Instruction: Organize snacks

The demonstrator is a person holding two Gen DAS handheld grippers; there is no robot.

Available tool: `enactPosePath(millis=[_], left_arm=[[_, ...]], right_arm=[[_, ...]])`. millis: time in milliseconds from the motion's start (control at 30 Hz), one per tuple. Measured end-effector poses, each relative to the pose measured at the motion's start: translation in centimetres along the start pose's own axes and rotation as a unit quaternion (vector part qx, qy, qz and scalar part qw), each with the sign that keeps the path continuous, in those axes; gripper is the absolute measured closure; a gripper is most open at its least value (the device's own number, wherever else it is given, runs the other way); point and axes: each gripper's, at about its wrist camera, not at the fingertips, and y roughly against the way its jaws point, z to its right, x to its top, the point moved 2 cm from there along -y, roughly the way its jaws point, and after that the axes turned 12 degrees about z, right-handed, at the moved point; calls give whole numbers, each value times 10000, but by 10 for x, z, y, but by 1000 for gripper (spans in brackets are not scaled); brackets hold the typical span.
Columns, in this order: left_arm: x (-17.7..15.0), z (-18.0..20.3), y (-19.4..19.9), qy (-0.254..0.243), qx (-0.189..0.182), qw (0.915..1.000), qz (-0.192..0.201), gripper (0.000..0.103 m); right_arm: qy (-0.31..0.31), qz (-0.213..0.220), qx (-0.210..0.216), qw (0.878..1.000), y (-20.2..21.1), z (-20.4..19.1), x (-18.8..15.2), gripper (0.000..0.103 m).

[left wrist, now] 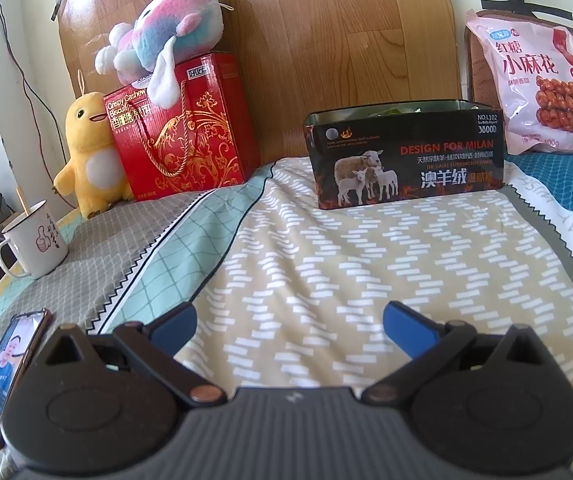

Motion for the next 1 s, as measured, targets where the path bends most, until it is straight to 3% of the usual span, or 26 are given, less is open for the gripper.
enactPosePath(millis=[733, 1000], left_arm=[[0, 1, -1, -46, 6, 10000, -20, 0], [-1, -1, -2, 18, -168, 9999, -35, 0]], right_arm=[[-7, 4, 2, 10000, 1, 0, 1, 30], [-6, 3, -2, 10000, 1, 0, 1, 30]])
